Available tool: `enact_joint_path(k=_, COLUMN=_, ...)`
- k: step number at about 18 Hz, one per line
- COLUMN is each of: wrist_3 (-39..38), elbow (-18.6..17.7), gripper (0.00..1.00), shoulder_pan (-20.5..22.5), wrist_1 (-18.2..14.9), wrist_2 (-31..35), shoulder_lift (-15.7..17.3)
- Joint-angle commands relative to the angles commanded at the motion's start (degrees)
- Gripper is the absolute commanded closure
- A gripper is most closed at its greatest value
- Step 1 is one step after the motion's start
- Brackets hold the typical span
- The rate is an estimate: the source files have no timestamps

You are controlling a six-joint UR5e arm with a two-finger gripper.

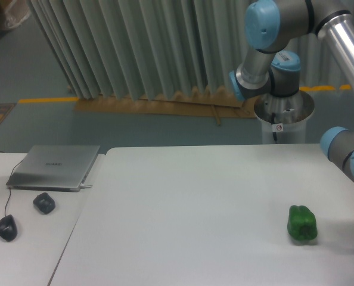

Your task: Place the bread in the basket

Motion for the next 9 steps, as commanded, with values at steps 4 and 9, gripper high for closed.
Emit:
enact_joint_path(k=4, wrist_3=-0.09, elbow=-0.97, gripper=0.0, shoulder_pan=0.0, wrist_1=0.0, wrist_2=0.09, shoulder_lift=0.09)
enact_joint_path(k=9, wrist_3=-2.37, elbow=-1.23, gripper=0.58, shoulder_pan=-0.26, wrist_1=-0.08, wrist_2=2.02, shoulder_lift=-0.88)
